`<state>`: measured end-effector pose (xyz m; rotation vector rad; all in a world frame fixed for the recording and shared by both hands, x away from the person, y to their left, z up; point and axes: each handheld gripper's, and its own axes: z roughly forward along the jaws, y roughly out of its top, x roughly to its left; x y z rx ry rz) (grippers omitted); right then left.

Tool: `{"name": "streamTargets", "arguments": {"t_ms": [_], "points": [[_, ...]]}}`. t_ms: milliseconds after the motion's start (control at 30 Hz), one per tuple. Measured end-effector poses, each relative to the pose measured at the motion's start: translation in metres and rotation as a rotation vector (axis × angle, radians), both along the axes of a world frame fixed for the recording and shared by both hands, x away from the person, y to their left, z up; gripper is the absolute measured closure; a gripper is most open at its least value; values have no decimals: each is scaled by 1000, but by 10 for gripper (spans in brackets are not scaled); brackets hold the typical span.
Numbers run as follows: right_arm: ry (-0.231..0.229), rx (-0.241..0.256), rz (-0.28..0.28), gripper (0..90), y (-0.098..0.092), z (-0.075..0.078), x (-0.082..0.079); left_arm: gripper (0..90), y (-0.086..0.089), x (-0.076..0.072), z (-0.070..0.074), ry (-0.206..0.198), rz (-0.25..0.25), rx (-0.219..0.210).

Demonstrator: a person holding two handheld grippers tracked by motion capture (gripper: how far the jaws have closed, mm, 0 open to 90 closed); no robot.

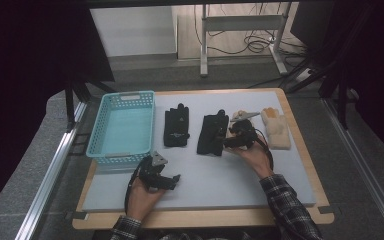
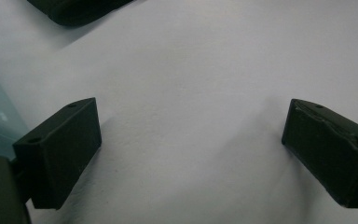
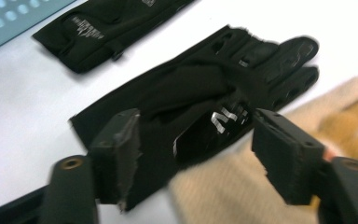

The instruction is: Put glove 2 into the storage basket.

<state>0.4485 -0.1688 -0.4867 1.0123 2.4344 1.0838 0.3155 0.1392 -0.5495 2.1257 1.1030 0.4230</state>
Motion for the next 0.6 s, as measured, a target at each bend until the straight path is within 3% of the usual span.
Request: {"name": "streamTargets", "arguments": {"t_ms": [133, 300, 600], "points": [[-19, -15, -6, 417, 8, 2, 12, 50, 0, 0, 0, 0, -5, 6], [-8, -29, -19, 434, 17, -3, 26, 51, 0, 0, 0, 0, -5, 6], [9, -75, -46, 330, 29, -19, 44, 52, 0, 0, 0, -2, -4, 2]]}}
